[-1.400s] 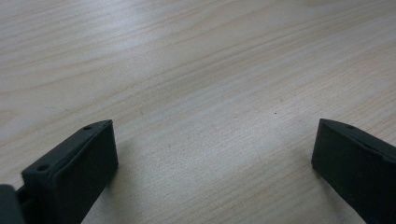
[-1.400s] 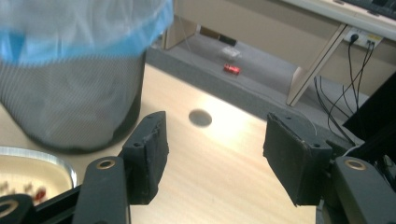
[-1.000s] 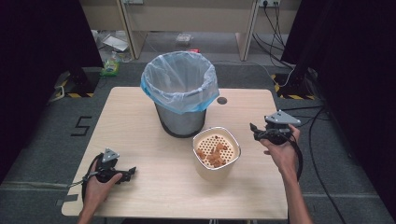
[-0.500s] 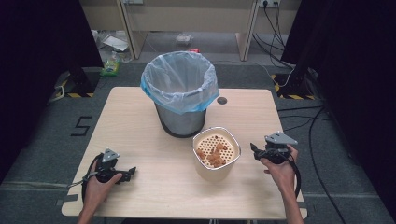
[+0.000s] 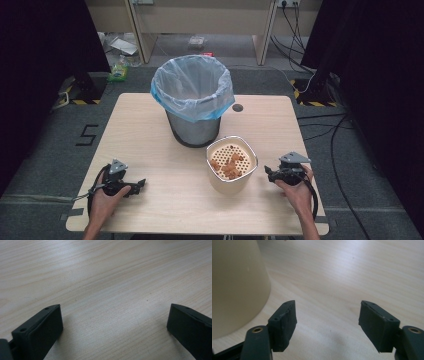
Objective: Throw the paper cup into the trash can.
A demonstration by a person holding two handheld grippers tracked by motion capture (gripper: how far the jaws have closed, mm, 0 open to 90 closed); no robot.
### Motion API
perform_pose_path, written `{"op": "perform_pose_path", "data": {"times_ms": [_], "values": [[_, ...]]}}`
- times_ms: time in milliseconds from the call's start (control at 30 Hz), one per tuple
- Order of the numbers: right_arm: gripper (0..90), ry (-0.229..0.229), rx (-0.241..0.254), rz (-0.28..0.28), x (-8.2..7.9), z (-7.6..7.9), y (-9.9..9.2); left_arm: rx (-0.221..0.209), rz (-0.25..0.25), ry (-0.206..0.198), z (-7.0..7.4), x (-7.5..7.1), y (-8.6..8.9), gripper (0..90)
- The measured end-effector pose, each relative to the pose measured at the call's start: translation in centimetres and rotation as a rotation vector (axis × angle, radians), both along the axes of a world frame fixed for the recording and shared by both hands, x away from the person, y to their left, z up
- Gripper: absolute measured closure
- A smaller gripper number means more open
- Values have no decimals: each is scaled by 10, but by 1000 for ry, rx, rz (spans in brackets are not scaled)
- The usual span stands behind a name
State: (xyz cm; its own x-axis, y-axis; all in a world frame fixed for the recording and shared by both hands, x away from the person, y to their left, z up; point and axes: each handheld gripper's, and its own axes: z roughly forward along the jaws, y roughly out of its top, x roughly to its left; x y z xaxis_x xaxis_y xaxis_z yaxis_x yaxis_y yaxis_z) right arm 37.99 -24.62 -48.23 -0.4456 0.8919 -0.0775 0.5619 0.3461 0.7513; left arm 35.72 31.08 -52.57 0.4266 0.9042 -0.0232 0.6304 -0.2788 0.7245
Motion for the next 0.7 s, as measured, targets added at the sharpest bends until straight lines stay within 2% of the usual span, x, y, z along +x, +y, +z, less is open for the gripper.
{"op": "perform_pose_path", "data": {"times_ms": [67, 200, 233, 367, 500, 567, 700], "values": [[317, 14, 12, 2, -1, -6, 1, 0, 0, 0, 0, 0, 0, 0], [294, 76, -35, -8, 1, -17, 2, 0, 0, 0, 0, 0, 0, 0], [303, 73, -39, -4, 1, -20, 2, 0, 0, 0, 0, 0, 0, 0], [283, 93, 34, -8, 0, -28, 4, 0, 0, 0, 0, 0, 0, 0], [230, 76, 44, -5, -1, -31, 5, 0, 0, 0, 0, 0, 0, 0], [224, 61, 47, -2, -1, -33, 5, 0, 0, 0, 0, 0, 0, 0], [216, 62, 45, 3, -2, -33, 5, 0, 0, 0, 0, 0, 0, 0]]}}
